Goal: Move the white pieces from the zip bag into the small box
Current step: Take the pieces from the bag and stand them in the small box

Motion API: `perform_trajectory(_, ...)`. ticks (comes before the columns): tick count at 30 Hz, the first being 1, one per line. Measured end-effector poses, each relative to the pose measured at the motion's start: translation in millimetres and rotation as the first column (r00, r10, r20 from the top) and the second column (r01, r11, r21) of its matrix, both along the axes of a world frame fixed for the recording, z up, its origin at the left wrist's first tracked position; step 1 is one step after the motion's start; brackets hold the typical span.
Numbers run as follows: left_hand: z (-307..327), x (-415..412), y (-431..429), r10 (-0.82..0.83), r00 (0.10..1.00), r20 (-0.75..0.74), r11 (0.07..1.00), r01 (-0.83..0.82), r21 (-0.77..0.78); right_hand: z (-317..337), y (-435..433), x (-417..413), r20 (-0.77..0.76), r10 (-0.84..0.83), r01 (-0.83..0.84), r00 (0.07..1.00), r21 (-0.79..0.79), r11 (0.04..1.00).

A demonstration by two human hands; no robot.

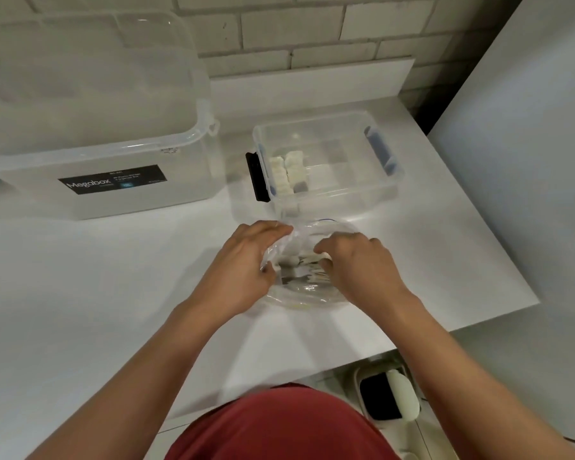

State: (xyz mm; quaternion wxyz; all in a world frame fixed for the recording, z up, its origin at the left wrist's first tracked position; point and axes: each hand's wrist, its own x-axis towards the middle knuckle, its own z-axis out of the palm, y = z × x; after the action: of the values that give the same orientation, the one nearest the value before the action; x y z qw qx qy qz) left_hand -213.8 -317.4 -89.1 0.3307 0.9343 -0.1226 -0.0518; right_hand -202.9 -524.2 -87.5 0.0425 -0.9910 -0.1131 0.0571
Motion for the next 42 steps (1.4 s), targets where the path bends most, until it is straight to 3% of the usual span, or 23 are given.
perform_trajectory(5,0,-2,-2,-0.027,1.000,-0.012,1.000,0.027,-0.014,-10,19,14,-0.037,0.042,-0.043,0.998,-0.032,0.999)
perform_trajectory(8,0,0,0,-0.035,0.999,-0.003,0.994,0.034,-0.099,-9,17,13,-0.018,0.050,-0.050,0.999,-0.011,0.999)
perform_trajectory(10,1,1,1,-0.005,0.999,-0.034,0.991,0.000,-0.135,0,11,7,0.019,0.021,-0.022,1.000,0.078,0.997)
perform_trajectory(12,4,2,3,0.051,0.995,-0.091,0.983,-0.066,-0.169,11,2,-3,0.039,-0.052,0.040,0.998,0.264,0.964)
perform_trajectory(14,9,2,4,0.107,0.983,-0.152,0.963,-0.141,-0.232,24,-8,-12,-0.061,-0.161,0.167,0.985,0.578,0.799)
perform_trajectory(16,14,2,3,0.126,0.964,-0.233,0.920,-0.202,-0.337,35,-13,-18,-0.319,-0.182,0.367,0.930,0.833,0.415)
perform_trajectory(17,17,2,2,0.118,0.954,-0.277,0.890,-0.225,-0.397,38,-13,-21,-0.422,-0.139,0.444,0.896,0.865,0.232)
perform_trajectory(18,20,2,0,0.101,0.945,-0.311,0.863,-0.239,-0.445,38,-14,-23,-0.479,-0.103,0.488,0.872,0.866,0.107)
perform_trajectory(21,28,2,-5,0.062,0.938,-0.342,0.843,-0.233,-0.485,32,-8,-27,-0.528,-0.095,0.526,0.844,0.849,-0.050)
perform_trajectory(26,33,3,-9,0.034,0.916,-0.399,0.813,-0.258,-0.523,26,-2,-30,-0.513,-0.173,0.516,0.841,0.856,-0.029)
perform_trajectory(29,28,3,-8,0.061,0.948,-0.311,0.875,-0.200,-0.441,30,-3,-30,-0.518,-0.128,0.519,0.846,0.854,-0.030)
perform_trajectory(35,24,3,-4,0.073,0.940,-0.333,0.855,-0.231,-0.464,36,-6,-30,-0.544,-0.050,0.537,0.837,0.836,-0.108)
perform_trajectory(42,24,0,-4,0.076,0.934,-0.349,0.839,-0.249,-0.484,39,-7,-25,-0.371,-0.236,0.406,0.898,0.906,0.121)
